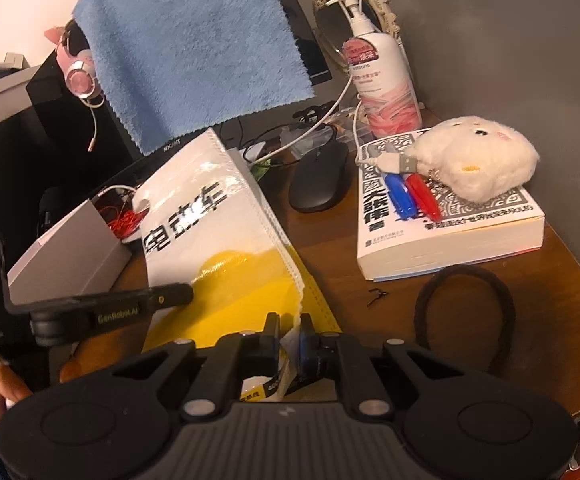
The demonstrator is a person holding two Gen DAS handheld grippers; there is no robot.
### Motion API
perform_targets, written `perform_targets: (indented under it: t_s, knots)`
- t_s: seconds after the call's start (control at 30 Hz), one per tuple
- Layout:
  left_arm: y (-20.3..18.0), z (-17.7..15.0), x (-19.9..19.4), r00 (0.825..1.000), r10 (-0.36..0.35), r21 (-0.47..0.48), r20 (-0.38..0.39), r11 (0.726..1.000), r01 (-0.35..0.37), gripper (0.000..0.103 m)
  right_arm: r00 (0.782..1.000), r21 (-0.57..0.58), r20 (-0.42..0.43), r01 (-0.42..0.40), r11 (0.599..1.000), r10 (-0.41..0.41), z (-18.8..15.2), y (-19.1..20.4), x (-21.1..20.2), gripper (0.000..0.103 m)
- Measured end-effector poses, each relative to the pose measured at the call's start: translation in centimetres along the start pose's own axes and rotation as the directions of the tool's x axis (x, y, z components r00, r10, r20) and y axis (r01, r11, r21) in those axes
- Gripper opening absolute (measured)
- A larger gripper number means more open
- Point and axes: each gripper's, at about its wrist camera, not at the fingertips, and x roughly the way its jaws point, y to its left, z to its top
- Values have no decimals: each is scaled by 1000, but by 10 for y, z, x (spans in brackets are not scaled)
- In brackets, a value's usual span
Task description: Fold shopping bag
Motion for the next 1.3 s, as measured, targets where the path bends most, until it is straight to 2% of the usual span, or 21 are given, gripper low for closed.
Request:
perform_targets:
  t_s: [0.1,0.17,0.23,0.43,0.57,0.67,0.83,0.93,1.0,1.03,1.07,1.2,1.3]
  knots:
    - [0,0,0,1000,7,-2,-3,1000,-7,5,999,55,21,-28,998,27,-3,-5,-12,23]
    - [-2,0,-1,1000,14,0,-6,1000,-14,5,998,102,27,-66,993,63,-8,-9,-22,41]
    - [-4,0,-2,1000,23,5,-9,1000,-23,5,993,171,33,-117,978,113,-15,-14,-31,47]
    - [-11,-6,-9,999,53,9,-8,999,-53,5,982,348,16,-184,919,190,-41,-29,-45,48]
    - [-15,-9,-13,998,67,-1,-15,998,-67,5,981,385,17,-185,904,193,-52,-33,-52,50]
    - [-16,-12,-18,997,68,-29,-25,997,-69,5,974,434,-1,-204,877,228,-60,-36,-49,50]
    - [-19,-17,-23,996,84,-45,-18,995,-85,5,962,480,-35,-222,848,272,-71,-35,-37,49]
    - [-17,-18,-25,997,70,-58,-20,996,-72,5,950,516,-62,-231,825,305,-76,-33,-26,48]
    - [-15,-18,-26,998,60,-68,-22,996,-62,5,941,537,-69,-246,807,332,-79,-30,-19,35]
    - [-14,-18,-27,998,55,-73,-23,996,-57,5,937,542,-65,-255,800,343,-79,-29,-18,21]
    - [-13,-18,-27,998,50,-78,-24,996,-52,5,937,540,-56,-262,800,345,-79,-27,-18,16]
    - [-10,-22,-32,999,23,-94,-24,995,-25,5,951,463,3,-275,842,309,-68,-17,-36,13]
    - [-9,-26,-38,1000,-9,-107,-28,994,6,5,960,435,63,-271,858,271,-56,-16,-48,12]
